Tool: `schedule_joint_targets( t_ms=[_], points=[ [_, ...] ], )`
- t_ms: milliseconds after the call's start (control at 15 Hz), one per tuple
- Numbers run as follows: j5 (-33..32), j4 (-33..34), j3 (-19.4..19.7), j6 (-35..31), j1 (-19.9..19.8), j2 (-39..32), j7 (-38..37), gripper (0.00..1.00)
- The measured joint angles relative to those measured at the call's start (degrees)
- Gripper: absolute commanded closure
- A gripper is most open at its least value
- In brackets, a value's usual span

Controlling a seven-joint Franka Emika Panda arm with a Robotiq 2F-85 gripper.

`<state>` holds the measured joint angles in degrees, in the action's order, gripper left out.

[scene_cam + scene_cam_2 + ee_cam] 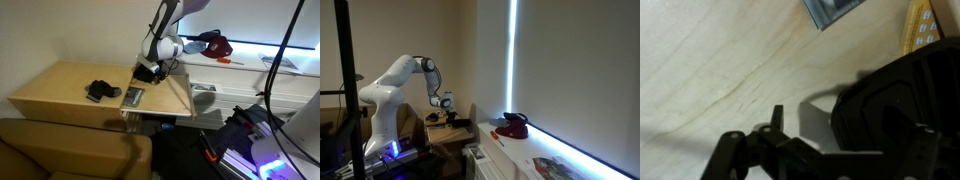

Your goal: Put the black bowl on the top of the dresser

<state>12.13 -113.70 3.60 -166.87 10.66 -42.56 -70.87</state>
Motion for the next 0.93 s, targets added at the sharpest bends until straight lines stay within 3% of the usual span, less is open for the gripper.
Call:
schedule_joint_targets(
  t_ms=[933],
  points=[
    [0.0, 0.2, 0.2, 0.9, 0.9, -0.3, 0.2, 0.0]
  ],
)
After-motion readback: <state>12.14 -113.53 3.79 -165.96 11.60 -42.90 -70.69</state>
